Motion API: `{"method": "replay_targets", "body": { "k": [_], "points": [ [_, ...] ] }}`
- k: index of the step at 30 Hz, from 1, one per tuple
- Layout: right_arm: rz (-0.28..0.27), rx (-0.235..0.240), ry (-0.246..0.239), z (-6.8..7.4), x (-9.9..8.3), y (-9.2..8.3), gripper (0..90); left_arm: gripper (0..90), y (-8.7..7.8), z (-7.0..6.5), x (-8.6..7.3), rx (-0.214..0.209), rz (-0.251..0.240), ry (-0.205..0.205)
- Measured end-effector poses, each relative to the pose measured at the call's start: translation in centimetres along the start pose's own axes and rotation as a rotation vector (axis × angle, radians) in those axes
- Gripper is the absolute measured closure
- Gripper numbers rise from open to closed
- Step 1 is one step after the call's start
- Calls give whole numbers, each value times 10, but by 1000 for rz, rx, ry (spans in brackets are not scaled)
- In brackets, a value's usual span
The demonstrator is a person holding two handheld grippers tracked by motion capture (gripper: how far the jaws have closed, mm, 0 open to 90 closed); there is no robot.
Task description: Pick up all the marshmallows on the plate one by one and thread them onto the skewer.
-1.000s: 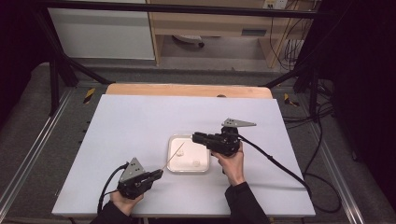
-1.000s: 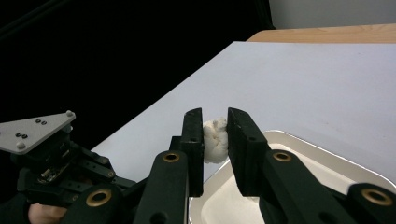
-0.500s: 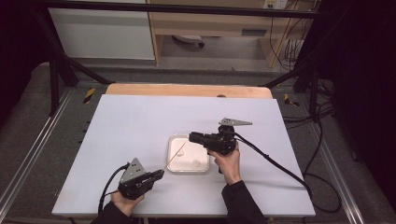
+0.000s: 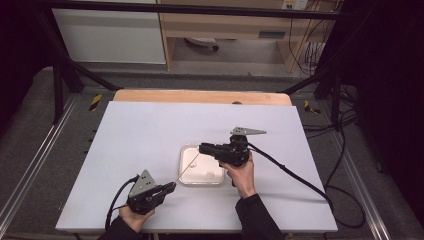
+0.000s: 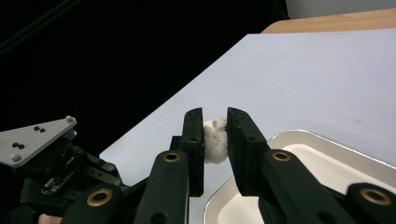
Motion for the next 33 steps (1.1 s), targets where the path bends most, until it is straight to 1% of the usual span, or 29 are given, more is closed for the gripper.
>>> {"method": "replay_targets", "body": {
  "k": [5,15,23,26,29,33],
  "points": [
    [-5,-1,2,0,1,-1,775,875,-1,1,0,5,-6,-2],
    [-14,24,22,1,0,2,776,876,-2,1,1,11,-20,-9],
    [-35,60,54,3,-1,5,788,878,-2,1,2,13,-31,-16],
    [-50,73,57,4,-1,6,794,879,-3,1,2,16,-40,-18],
    [-59,78,63,5,-1,7,799,880,-4,1,3,27,-52,-16],
    [-74,96,73,7,-2,8,803,880,-5,1,4,40,-67,-12]
  ]
}}
Point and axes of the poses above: each handheld gripper's, and its own axes: y roughly forward along the jaws, x roughly out of its top, z roughly to its left, the point moved 8 cm from there along y, roughly forward along the jaws, and after that the axes turned 14 degrees about x, right-handed, at the moved point
